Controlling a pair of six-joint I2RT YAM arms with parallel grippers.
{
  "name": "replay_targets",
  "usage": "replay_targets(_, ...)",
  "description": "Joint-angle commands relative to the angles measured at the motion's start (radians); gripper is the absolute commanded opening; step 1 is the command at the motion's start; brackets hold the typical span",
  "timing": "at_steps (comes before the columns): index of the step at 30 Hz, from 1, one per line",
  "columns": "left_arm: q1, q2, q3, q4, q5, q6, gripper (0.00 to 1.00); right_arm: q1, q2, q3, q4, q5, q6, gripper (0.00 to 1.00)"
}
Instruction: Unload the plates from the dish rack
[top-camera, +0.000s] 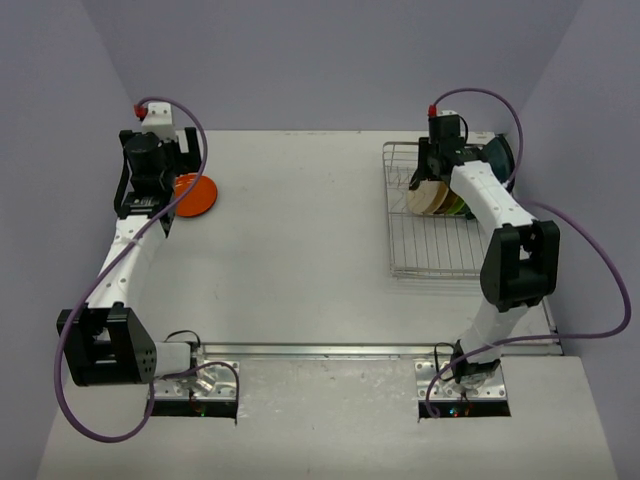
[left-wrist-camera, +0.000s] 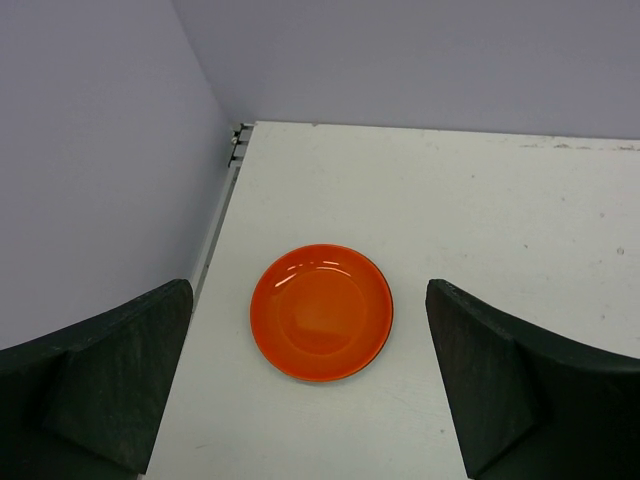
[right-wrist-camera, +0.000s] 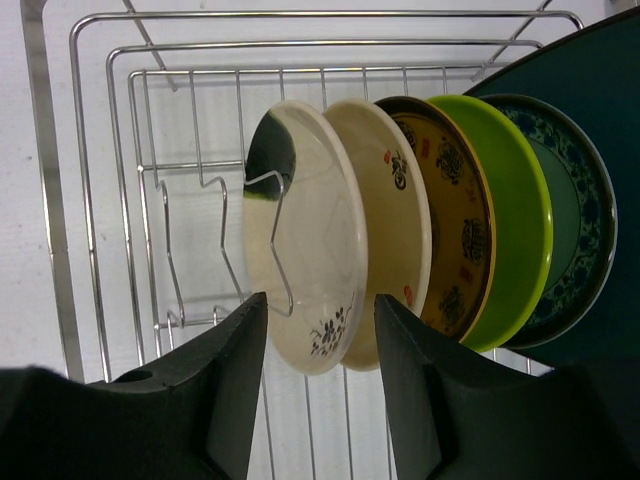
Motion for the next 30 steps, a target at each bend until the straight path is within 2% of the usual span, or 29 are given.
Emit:
replay_targets(1, -0.012, -0.049, 0.034, 0.018, 0.000, -0.001, 1.00, -0.006, 0.047, 0.042, 0.057, 0.069, -0.021, 0.45)
replay_targets(5, -0.014, -0.063, 0.035, 0.016, 0.008, -0.004, 1.00, -0.006, 0.074, 0.048, 0.071, 0.086, -0.035, 0.41)
replay_targets(9, -0.015, -0.064, 0.041, 0.013, 0.010, -0.009, 1.00, -0.005, 0.095, 0.054, 0.083, 0.102, -0.059, 0.32)
replay_targets(13, -0.017, -0.070, 0.039, 0.008, 0.021, -0.012, 1.00, -0.003, 0.058, 0.051, 0.081, 0.081, -0.063, 0.15)
replay_targets(17, -0.020, -0.072, 0.047, 0.001, 0.041, -0.014, 1.00, 0.013, -0.017, 0.051, 0.093, 0.069, -0.088, 0.02)
replay_targets(22, -0.022, -0.071, 0.087, -0.033, 0.086, -0.047, 1.00, 0.023, -0.106, 0.116, 0.107, 0.065, -0.136, 0.00)
replay_targets(25, -0.022, -0.071, 0.118, -0.053, 0.169, -0.077, 1.00, 0.023, -0.197, 0.125, 0.159, 0.025, -0.183, 0.00)
replay_targets(29, -0.022, -0.078, 0.177, -0.087, 0.475, -0.139, 1.00, 0.025, -0.326, 0.076, 0.255, -0.137, -0.184, 0.00)
replay_targets(30, -0.024, -0.070, 0.199, -0.104, 0.586, -0.153, 1.00, 0.025, -0.339, 0.077, 0.251, -0.228, -0.168, 0.00)
